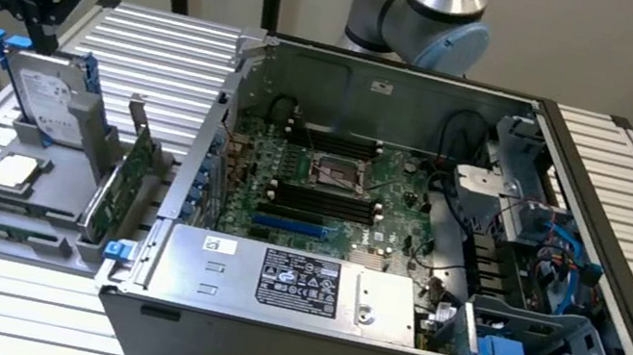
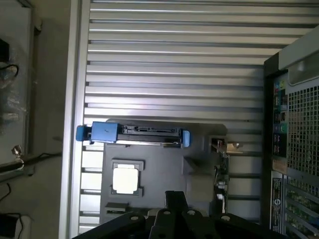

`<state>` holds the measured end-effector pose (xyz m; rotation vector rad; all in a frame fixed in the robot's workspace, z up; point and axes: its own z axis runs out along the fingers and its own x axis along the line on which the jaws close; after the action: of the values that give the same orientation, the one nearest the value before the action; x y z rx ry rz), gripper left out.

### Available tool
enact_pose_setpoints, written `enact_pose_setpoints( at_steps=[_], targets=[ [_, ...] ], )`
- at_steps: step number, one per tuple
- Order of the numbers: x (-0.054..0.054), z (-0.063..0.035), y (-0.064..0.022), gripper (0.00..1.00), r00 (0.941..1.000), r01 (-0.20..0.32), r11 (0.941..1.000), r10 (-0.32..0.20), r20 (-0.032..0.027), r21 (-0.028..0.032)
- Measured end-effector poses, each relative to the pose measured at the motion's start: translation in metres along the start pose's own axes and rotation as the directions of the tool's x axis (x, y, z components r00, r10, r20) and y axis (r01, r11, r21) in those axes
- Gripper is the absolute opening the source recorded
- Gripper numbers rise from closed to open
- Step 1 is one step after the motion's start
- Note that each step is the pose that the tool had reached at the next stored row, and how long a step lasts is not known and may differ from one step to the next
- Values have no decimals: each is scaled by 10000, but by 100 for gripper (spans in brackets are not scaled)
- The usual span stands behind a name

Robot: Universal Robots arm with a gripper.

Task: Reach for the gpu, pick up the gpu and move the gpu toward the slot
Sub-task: 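Reach for the gpu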

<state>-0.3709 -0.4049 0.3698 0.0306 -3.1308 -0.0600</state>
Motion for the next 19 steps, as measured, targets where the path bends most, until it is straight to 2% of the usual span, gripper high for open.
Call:
enact_pose_setpoints(
  at_steps=[3, 6, 11, 19],
  targets=[
    [-129, 12, -58, 11, 10000, 1, 10000, -1, -1, 0],
    [-207, 47, -134, 11, 10000, 0, 10000, 0, 3, 2],
    [-315, 125, -243, 11, 10000, 1, 10000, -1, 46, 1],
    [-518, 232, -354, 11, 9999, 6, 10000, -6, 141, 29]
  ],
)
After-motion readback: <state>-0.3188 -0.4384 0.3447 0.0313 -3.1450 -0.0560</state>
